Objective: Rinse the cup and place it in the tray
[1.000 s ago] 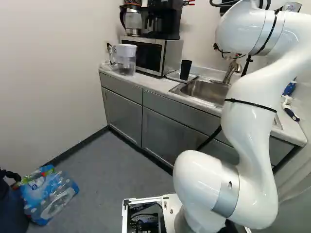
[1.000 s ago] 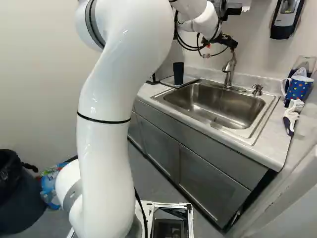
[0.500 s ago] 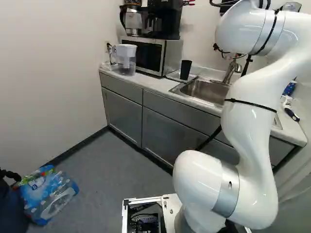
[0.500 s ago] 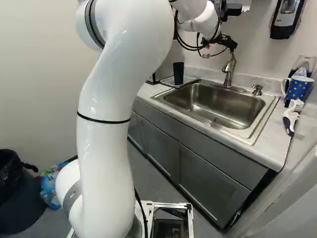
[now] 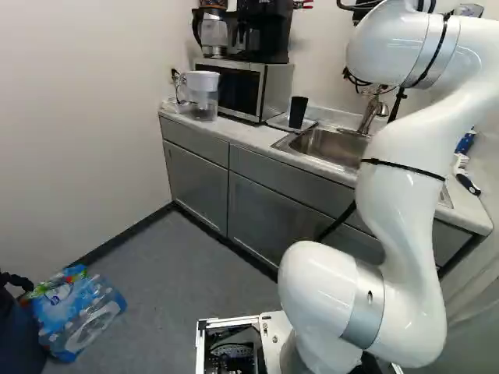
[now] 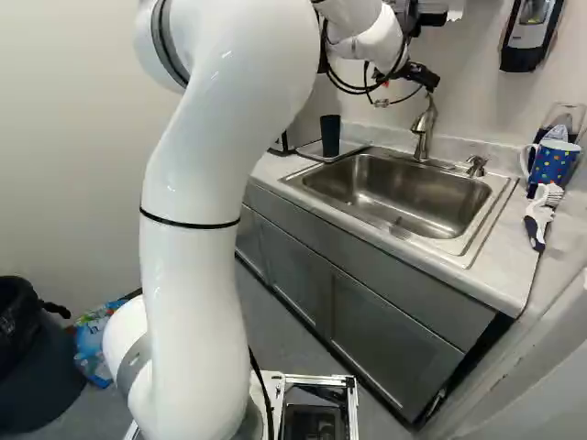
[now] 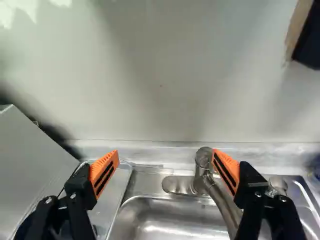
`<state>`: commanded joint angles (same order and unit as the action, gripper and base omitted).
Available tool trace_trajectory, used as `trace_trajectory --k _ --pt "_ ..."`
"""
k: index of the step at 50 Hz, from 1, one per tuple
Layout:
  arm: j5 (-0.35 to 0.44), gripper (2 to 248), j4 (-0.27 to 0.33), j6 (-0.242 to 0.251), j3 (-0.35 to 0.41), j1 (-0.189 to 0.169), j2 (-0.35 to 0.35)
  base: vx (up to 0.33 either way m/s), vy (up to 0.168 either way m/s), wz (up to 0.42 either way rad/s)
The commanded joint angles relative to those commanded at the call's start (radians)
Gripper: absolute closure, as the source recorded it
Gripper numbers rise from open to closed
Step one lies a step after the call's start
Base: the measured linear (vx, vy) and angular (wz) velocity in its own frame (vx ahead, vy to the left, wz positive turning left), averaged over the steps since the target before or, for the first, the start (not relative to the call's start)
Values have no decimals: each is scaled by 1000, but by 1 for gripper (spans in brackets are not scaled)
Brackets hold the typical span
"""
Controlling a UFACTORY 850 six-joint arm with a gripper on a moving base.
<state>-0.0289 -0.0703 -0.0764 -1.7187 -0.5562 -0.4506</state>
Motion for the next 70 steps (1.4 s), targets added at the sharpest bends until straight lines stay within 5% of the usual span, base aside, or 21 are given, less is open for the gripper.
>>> trace_trajectory --k 34,70 --pt "20 3 0 0 219 31 186 0 0 0" --pt "-100 3 0 0 431 48 382 0 0 0"
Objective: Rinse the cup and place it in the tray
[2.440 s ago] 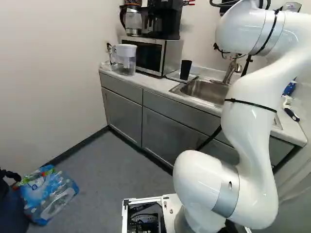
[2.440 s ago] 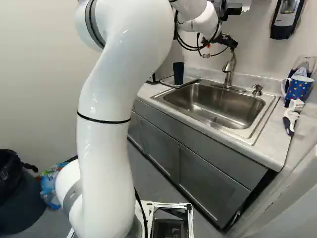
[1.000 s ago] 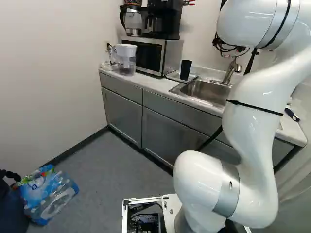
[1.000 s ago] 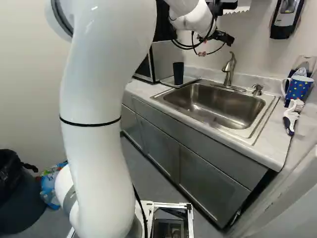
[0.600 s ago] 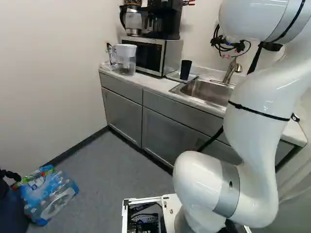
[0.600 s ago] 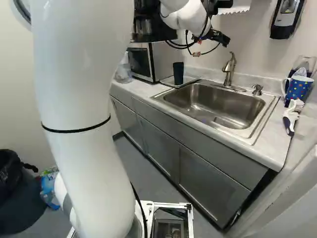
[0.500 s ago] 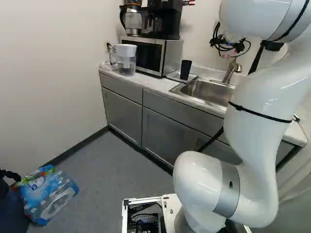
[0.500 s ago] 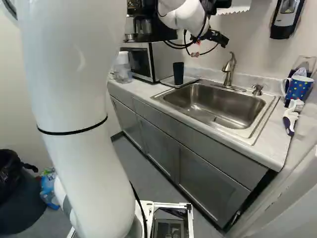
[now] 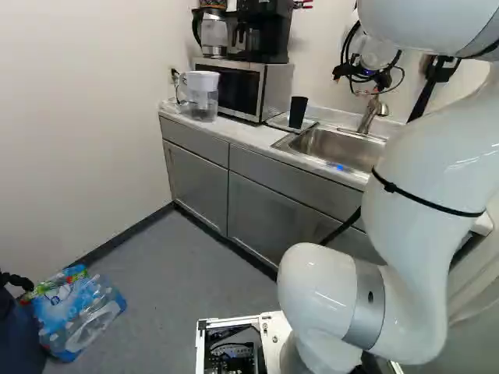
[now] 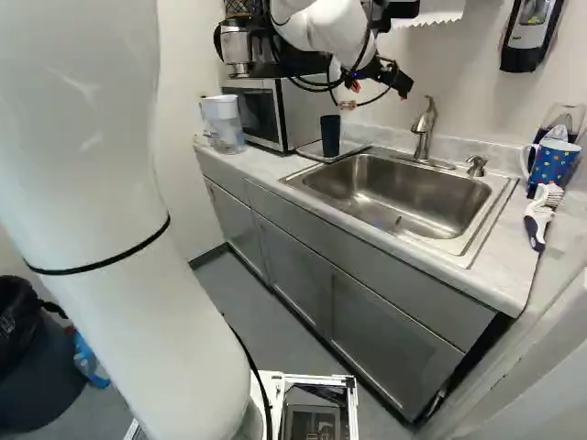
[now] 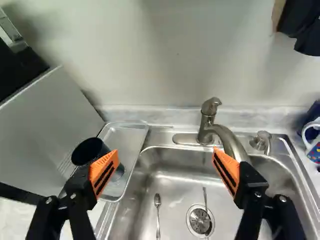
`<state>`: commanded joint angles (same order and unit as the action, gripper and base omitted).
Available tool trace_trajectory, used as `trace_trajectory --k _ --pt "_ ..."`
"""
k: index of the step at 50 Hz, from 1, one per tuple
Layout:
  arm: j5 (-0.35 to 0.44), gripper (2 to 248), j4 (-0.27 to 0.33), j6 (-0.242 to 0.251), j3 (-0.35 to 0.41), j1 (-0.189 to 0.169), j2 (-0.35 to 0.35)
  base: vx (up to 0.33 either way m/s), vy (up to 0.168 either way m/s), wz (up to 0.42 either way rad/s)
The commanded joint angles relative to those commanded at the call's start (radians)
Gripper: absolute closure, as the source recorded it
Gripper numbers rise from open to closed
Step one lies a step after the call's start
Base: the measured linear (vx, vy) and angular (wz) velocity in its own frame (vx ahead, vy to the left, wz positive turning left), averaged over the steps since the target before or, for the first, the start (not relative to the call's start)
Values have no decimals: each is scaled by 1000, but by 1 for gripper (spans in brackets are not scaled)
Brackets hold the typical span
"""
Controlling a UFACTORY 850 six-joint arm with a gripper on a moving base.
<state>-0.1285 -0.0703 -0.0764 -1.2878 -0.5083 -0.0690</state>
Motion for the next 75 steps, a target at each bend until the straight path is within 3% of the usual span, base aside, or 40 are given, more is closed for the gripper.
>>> trace_trajectory --k 57,75 --pt "-299 3 0 0 265 -78 274 0 0 0" --pt "-329 3 0 0 271 -81 282 0 0 0"
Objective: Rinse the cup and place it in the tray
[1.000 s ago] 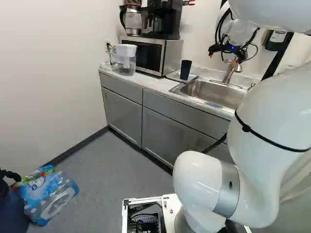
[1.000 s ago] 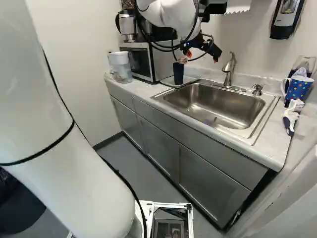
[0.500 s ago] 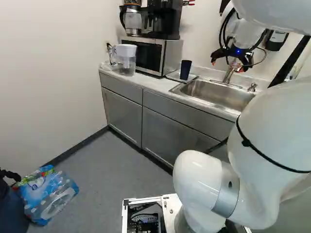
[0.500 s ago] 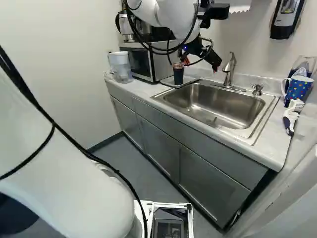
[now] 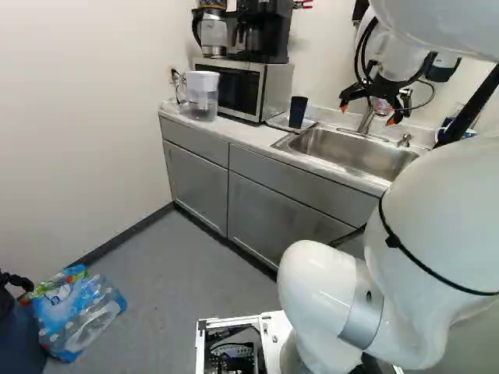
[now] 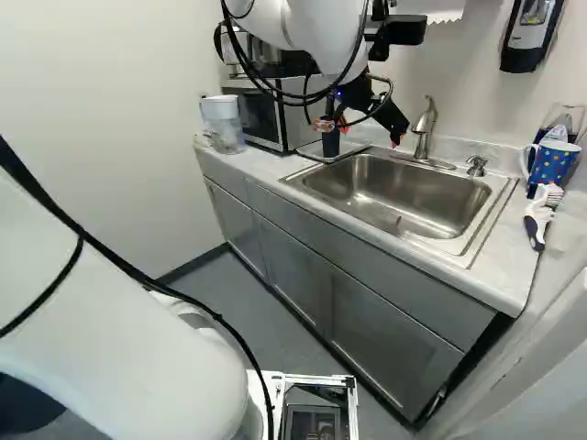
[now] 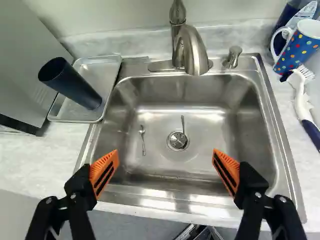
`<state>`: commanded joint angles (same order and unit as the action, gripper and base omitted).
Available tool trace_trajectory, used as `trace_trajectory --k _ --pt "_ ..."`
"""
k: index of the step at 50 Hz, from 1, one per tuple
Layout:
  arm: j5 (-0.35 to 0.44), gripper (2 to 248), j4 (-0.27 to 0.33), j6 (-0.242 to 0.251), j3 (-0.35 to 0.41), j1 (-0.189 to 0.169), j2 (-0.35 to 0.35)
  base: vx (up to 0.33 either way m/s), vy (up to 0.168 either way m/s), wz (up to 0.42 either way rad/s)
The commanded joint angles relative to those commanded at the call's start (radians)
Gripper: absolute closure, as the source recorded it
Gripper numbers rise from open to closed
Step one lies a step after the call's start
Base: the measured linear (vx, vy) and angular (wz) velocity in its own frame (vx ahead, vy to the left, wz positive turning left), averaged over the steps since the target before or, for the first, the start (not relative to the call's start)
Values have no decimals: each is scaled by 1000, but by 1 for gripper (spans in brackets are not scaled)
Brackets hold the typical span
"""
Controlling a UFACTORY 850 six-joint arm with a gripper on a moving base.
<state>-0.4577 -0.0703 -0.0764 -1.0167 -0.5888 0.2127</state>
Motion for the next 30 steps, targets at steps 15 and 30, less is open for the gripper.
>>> trace_trajectory --k 15,30 --pt "0 3 0 0 0 0 0 0 0 0" --pt "0 3 0 0 0 0 0 0 0 0"
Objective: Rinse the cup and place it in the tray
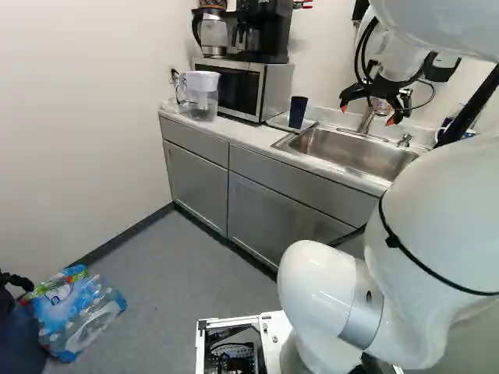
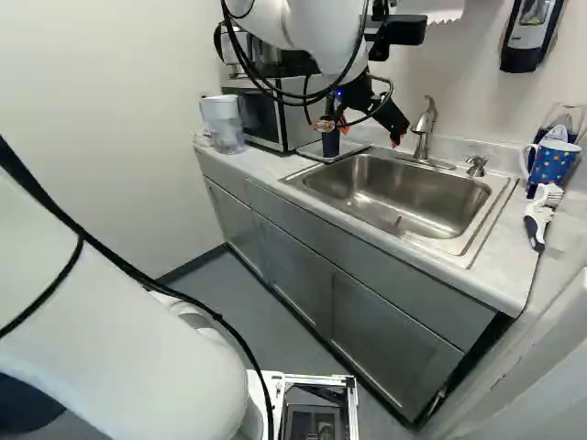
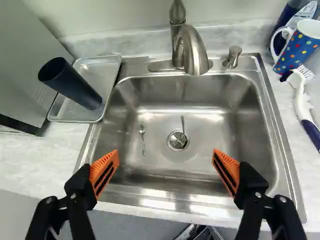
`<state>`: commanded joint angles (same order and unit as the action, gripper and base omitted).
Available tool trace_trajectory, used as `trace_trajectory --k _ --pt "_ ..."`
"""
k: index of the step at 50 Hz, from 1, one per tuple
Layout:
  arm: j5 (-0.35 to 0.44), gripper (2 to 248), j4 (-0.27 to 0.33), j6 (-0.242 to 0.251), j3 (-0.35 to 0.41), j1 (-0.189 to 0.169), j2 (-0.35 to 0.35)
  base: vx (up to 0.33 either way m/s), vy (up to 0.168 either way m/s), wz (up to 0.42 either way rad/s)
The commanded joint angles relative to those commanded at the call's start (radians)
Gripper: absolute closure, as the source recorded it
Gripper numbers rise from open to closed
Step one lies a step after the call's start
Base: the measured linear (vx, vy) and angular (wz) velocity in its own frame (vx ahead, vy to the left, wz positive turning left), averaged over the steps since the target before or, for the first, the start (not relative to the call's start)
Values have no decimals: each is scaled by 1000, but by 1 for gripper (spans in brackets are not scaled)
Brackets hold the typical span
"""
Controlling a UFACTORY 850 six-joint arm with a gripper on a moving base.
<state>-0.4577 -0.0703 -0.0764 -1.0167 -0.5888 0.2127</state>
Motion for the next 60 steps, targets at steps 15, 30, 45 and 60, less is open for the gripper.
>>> trace_trajectory --k 15,30,45,60 --pt "0 3 0 0 0 0 0 0 0 0" --pt "0 3 0 0 0 0 0 -12 6 41" --pt "0 3 0 0 0 0 0 -36 32 -12" --pt "0 3 0 0 0 0 0 -97 62 -123"
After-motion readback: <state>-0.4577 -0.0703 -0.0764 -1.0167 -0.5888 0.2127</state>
